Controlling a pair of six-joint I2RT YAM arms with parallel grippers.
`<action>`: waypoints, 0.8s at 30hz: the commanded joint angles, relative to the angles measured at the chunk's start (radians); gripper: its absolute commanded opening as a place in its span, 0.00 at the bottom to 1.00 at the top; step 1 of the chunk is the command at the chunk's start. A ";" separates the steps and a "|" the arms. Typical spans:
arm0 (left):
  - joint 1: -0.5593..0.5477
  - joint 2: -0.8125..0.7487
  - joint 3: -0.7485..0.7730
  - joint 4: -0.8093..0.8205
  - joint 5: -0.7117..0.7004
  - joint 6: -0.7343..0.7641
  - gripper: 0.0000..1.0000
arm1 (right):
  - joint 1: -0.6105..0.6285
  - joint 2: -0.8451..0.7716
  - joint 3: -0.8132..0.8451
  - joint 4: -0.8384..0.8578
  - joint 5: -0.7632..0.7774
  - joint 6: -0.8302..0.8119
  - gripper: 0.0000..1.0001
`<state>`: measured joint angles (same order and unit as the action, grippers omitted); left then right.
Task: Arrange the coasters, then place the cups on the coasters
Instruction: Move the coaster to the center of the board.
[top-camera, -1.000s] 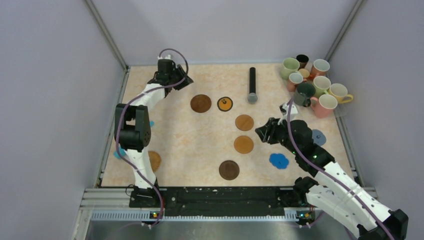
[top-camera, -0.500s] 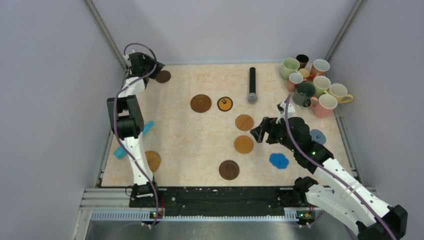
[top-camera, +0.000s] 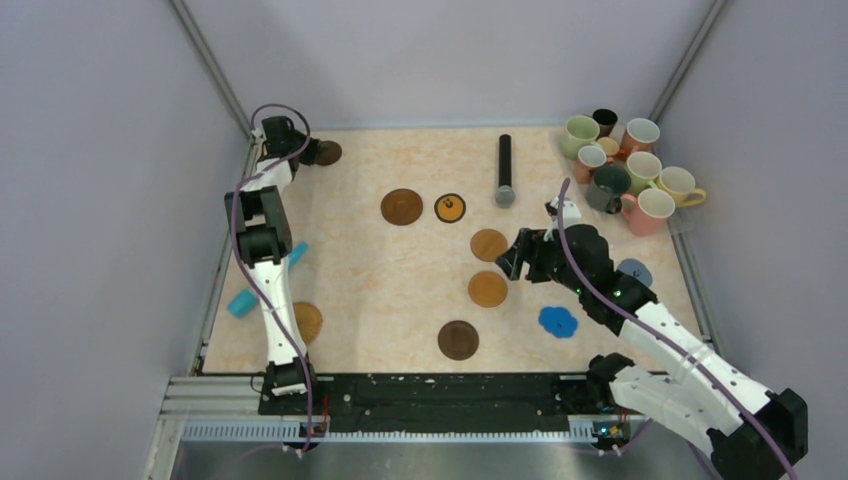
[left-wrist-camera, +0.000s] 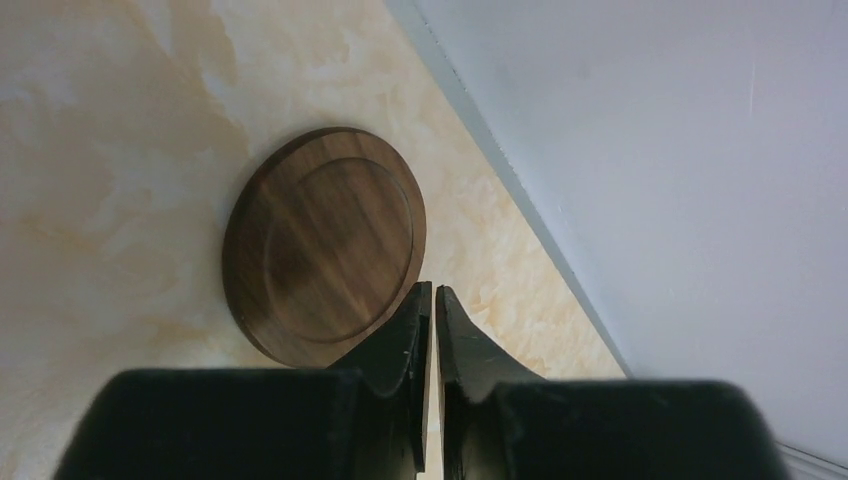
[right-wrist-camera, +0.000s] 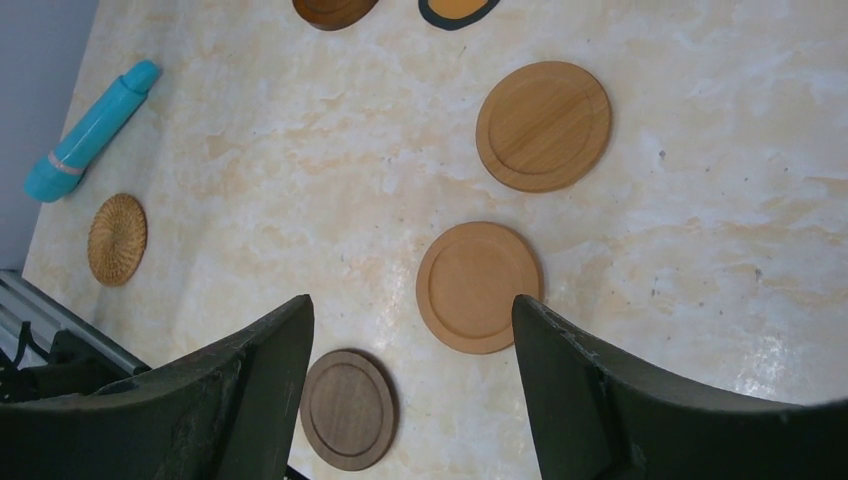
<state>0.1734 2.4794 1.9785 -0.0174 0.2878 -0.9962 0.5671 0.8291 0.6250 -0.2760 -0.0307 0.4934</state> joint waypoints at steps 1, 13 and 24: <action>0.010 0.031 0.046 0.021 0.002 -0.028 0.08 | 0.005 0.005 0.070 0.046 -0.004 -0.004 0.72; 0.007 0.046 0.034 -0.070 -0.027 -0.072 0.01 | 0.005 0.034 0.090 0.072 -0.029 0.005 0.72; -0.014 0.061 0.037 -0.135 -0.005 -0.048 0.00 | 0.005 0.019 0.089 0.068 -0.034 0.019 0.72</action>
<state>0.1707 2.5179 1.9965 -0.0982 0.2737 -1.0615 0.5671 0.8642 0.6640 -0.2466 -0.0551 0.5018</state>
